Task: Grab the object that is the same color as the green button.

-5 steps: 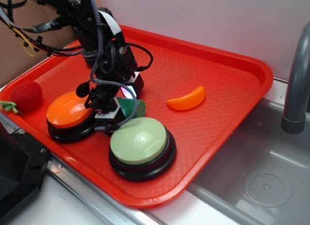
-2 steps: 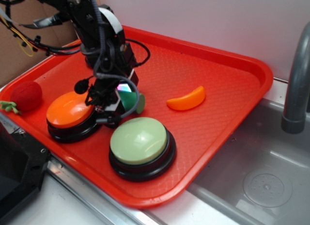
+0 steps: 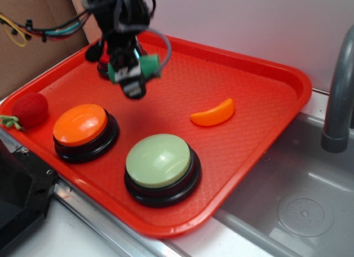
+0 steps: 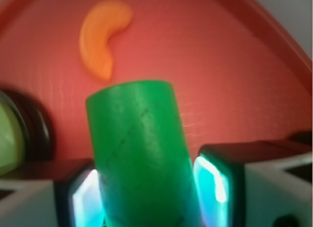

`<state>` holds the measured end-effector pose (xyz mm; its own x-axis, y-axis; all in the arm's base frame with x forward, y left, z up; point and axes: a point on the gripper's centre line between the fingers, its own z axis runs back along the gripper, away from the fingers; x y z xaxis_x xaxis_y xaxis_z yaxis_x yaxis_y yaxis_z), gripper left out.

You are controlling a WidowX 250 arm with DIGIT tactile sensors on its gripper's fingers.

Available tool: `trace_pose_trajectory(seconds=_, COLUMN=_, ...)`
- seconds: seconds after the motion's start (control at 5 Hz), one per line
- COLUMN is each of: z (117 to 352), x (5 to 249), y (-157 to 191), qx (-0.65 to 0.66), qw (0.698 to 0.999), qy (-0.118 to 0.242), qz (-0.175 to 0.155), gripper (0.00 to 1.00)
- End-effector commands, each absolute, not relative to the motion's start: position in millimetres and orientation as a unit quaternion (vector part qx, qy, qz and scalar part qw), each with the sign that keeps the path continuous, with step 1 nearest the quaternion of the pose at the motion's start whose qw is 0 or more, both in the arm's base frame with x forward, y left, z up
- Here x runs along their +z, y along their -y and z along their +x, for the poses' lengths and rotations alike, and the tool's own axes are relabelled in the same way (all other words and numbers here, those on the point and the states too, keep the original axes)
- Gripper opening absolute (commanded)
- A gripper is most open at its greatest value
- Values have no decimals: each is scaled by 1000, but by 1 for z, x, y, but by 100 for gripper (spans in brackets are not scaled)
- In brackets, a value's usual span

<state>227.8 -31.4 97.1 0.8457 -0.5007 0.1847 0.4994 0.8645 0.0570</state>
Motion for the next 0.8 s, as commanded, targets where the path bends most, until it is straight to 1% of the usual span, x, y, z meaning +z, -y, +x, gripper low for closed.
trace_pose_trajectory(seconds=0.0, z=229, x=163, y=8, qx=-8, qw=995, qy=98, qz=-35, gripper=0)
trace_pose_trajectory(seconds=0.2, z=218, x=198, y=-4, qx=106, qw=987, qy=112, qz=-33, gripper=0)
trace_pose_trajectory(seconds=0.4, z=211, x=206, y=-8, qx=144, qw=985, qy=97, qz=-16, gripper=0)
trace_pose_trajectory(seconds=0.6, z=214, x=194, y=-12, qx=163, qw=984, qy=65, qz=10, gripper=0)
